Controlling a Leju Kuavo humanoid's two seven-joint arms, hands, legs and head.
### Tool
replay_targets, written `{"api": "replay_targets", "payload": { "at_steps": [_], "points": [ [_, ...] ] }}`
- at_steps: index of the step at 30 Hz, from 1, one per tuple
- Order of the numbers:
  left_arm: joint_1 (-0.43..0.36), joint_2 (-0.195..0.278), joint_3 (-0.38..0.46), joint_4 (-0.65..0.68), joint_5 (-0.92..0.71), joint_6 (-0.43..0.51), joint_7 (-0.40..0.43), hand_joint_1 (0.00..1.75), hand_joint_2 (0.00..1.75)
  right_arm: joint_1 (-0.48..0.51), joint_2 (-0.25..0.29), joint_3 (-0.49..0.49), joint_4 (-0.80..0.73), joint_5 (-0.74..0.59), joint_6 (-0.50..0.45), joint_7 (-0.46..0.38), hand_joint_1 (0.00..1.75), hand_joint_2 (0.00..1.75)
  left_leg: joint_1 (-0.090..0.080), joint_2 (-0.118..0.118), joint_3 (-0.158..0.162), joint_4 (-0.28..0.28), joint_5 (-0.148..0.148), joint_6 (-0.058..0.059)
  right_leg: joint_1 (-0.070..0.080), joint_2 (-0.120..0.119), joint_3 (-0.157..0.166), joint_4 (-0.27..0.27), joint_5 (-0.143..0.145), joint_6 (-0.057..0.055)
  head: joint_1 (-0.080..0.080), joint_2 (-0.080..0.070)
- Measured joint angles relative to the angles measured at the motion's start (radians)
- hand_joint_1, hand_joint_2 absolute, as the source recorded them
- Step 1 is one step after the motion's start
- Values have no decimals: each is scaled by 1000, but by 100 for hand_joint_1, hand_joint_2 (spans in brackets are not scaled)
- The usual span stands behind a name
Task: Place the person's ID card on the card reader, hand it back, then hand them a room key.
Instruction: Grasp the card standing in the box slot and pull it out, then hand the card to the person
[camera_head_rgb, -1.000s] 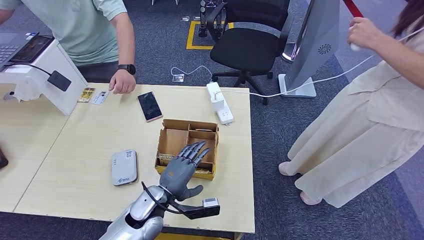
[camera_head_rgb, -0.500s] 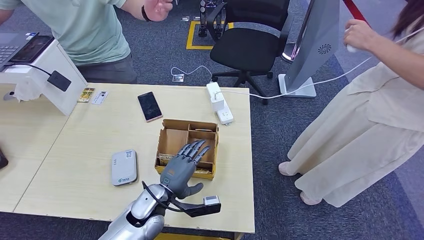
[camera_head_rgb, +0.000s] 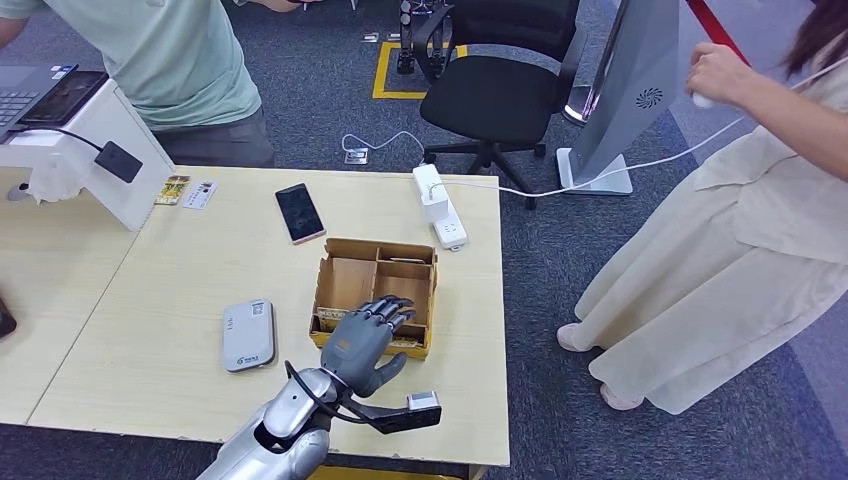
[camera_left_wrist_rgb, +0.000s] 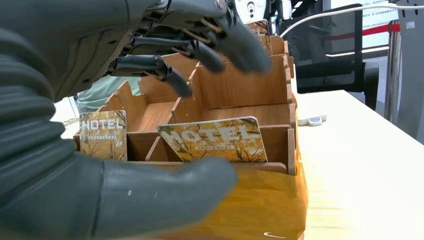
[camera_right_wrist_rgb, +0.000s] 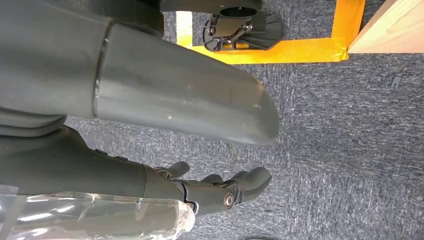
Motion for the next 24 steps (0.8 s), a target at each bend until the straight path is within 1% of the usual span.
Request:
{"api": "replay_targets", "payload": {
  "at_steps": [2, 10, 14, 18, 24],
  "points": [
    [-1, 0, 0, 2, -2, -1, 0, 171, 175, 0, 0, 2, 0, 1, -1, 1, 0, 0, 0, 0, 0, 0, 0, 0, 0, 0, 0, 0, 0, 0, 0, 0],
    [-8, 0, 0, 15, -6, 0, -1, 175, 175, 2, 0, 10, 0, -6, -1, 0, 0, 0, 0, 0, 0, 0, 0, 0, 0, 0, 0, 0, 0, 0, 0, 0],
    [-12, 0, 0, 16, -6, 2, -1, 170, 175, 3, 0, 12, 0, -6, -5, 1, 0, 0, 0, 0, 0, 0, 0, 0, 0, 0, 0, 0, 0, 0, 0, 0],
    [-14, 0, 0, 16, -7, 8, -2, 175, 175, 4, 0, 13, 0, -11, -9, -3, 0, 0, 0, 0, 0, 0, 0, 0, 0, 0, 0, 0, 0, 0, 0, 0],
    [-21, 0, 0, 16, -9, 12, -1, 175, 175, 4, 0, 16, 0, -8, -10, 6, 0, 0, 0, 0, 0, 0, 0, 0, 0, 0, 0, 0, 0, 0, 0, 0]
  ]
}}
